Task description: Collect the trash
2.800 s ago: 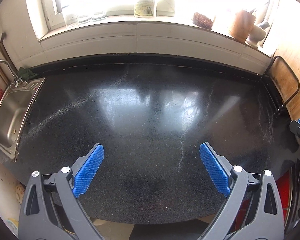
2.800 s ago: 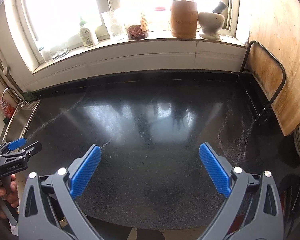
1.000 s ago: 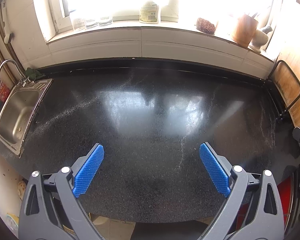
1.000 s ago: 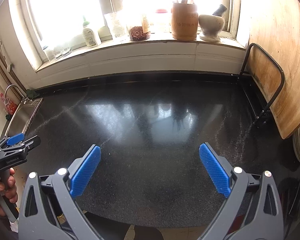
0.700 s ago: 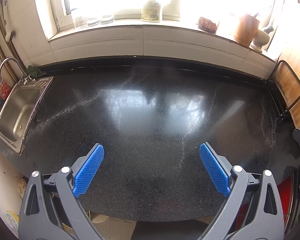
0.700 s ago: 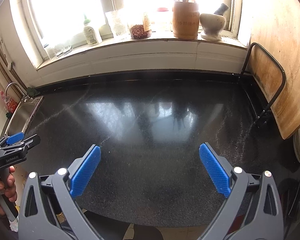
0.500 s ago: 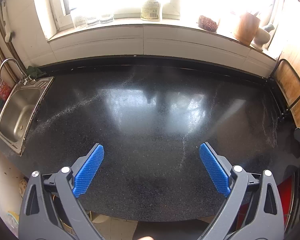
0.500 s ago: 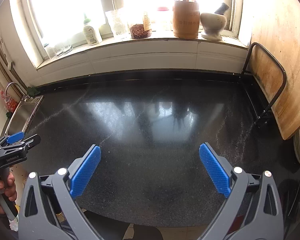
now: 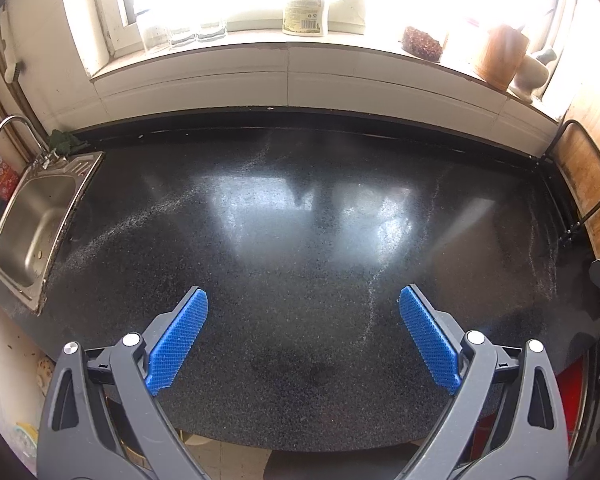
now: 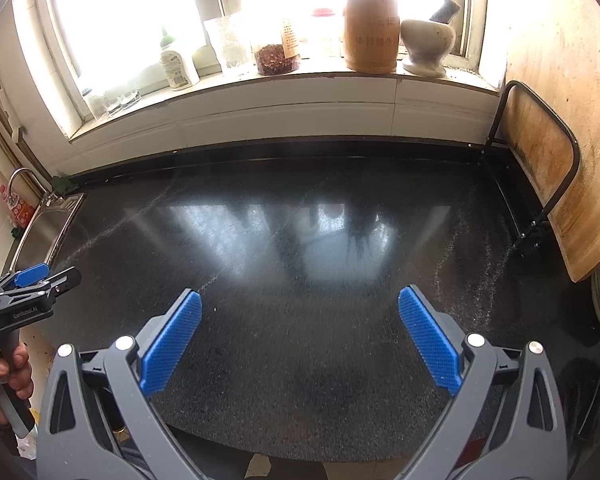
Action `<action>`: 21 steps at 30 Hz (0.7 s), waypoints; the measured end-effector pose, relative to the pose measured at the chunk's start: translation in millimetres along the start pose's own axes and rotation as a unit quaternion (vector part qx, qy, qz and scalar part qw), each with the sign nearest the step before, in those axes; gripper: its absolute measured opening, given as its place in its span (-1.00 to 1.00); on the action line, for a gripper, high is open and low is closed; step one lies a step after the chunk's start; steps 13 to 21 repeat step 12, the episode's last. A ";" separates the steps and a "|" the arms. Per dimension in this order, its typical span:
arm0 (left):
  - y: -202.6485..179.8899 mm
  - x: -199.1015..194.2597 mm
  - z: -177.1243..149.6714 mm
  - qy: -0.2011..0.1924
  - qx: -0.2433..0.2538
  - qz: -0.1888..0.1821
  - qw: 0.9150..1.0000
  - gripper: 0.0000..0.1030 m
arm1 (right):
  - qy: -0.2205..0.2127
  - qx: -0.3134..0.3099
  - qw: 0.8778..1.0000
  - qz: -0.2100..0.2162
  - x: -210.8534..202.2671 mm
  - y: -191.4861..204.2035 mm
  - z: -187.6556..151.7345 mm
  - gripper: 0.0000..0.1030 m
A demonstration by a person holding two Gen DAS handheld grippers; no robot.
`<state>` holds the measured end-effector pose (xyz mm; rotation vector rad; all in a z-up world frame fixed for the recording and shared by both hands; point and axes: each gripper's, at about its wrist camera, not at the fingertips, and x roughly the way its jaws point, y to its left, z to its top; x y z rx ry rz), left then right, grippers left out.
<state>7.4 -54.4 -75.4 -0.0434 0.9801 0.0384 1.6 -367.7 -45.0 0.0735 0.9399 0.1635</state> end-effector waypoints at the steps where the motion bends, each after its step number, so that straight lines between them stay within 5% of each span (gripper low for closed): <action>1: 0.1 0.2 0.9 -0.005 0.000 0.004 1.000 0.82 | 0.000 0.000 1.000 0.000 1.4 -0.2 1.1 0.86; 21: 13.0 40.7 14.1 0.006 -0.001 -0.011 1.000 0.82 | 0.011 0.002 1.000 0.001 28.7 -6.1 8.9 0.86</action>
